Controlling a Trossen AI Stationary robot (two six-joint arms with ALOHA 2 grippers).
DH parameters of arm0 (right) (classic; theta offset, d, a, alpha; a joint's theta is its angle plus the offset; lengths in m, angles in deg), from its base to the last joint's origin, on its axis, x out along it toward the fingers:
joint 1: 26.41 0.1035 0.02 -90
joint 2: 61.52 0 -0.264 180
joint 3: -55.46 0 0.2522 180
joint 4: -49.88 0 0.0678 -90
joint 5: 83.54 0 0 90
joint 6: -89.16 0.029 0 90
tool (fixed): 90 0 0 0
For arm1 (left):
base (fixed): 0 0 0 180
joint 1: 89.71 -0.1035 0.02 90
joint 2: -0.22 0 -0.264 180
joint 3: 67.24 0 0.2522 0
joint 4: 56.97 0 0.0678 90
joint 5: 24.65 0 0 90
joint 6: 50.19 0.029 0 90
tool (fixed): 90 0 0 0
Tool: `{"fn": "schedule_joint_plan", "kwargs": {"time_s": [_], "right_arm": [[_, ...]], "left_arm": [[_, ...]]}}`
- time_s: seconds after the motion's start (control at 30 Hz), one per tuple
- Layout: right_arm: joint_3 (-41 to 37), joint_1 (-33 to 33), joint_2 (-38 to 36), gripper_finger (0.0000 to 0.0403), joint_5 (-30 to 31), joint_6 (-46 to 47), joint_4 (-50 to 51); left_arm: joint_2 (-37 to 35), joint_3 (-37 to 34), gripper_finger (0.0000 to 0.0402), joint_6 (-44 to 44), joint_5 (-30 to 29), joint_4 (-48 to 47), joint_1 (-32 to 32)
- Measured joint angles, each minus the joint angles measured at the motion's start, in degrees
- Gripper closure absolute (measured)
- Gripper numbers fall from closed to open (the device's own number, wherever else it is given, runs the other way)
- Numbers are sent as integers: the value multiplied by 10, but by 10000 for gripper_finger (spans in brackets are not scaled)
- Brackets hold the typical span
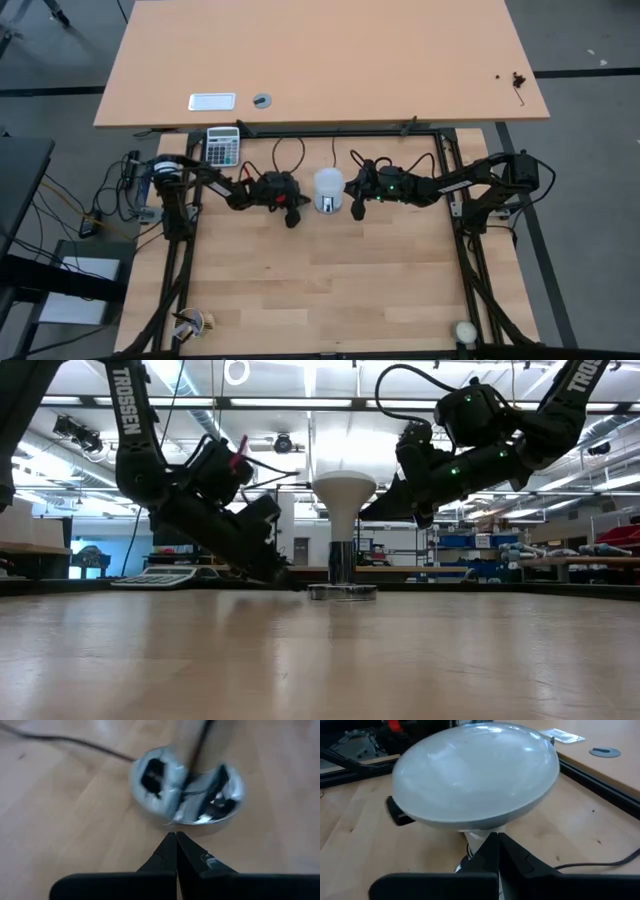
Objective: Screw lightbulb
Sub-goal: Remove the lightbulb from the lamp
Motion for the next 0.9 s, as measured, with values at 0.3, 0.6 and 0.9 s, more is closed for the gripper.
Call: {"fn": "schedule_joint_plan", "kwargs": {"time_s": [0.3, 0.6, 0.9], "right_arm": [[0, 15, 0, 394, -1, -3, 8], [0, 18, 0, 394, -2, -7, 15], [0, 19, 0, 392, -2, -7, 14]], "left_arm": [[0, 0, 401, 13, -6, 4, 57], [-11, 0, 402, 11, -14, 5, 56], [-82, 0, 402, 14, -26, -41, 56]]}}
